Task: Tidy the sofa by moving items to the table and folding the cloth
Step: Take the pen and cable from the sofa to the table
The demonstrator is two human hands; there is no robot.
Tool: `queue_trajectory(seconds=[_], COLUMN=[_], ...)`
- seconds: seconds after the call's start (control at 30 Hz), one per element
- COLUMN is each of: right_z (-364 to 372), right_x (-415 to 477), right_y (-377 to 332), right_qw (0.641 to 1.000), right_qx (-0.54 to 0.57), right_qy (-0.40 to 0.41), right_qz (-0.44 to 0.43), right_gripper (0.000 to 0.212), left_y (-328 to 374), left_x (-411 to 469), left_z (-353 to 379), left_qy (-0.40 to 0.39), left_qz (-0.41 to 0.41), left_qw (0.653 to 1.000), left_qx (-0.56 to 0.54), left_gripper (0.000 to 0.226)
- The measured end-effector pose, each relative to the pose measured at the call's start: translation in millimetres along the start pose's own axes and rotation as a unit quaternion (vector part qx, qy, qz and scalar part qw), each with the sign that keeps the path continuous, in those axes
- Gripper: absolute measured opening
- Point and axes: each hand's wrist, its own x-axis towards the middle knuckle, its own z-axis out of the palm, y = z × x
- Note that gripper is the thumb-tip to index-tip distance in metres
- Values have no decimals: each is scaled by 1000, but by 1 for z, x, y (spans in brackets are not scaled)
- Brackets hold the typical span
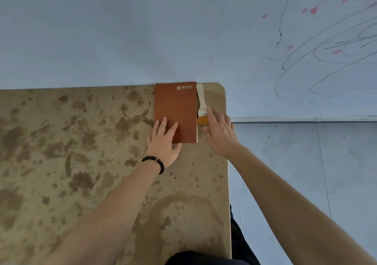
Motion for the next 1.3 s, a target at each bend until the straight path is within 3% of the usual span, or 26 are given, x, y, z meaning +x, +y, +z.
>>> queue_trajectory(seconds=[0.13, 0.23, 0.33, 0.6, 0.9, 1.17, 1.3], right_z=[-10, -6, 11, 53, 149, 290, 344], right_x=[-50, -93, -137, -231, -359, -541, -594], right_y=[-17, -23, -26, -72, -179, -255, -306], right_qw=[993, 984, 979, 963, 901, 849, 802], right_qx=[52, 84, 117, 60, 6, -14, -35], right_qy=[96, 121, 102, -32, -117, -240, -272], right_qz=[-37, -100, -134, -259, -418, -471, -531], right_gripper=[49, 50, 41, 52, 62, 65, 67], left_y=[23, 29, 21, -10, -79, -146, -179], left_x=[-65, -137, -210, -387, -592, -807, -873], left_z=[-20, -26, -19, -6, 54, 120, 140], left_qy=[168, 230, 271, 378, 530, 635, 653], left_qz=[38, -19, -115, -312, -368, -432, -457], left_qw=[977, 943, 921, 827, 693, 515, 471], left_qx=[-126, -239, -256, -275, -321, -381, -378], left_gripper=[49, 45, 46, 40, 44, 47, 48])
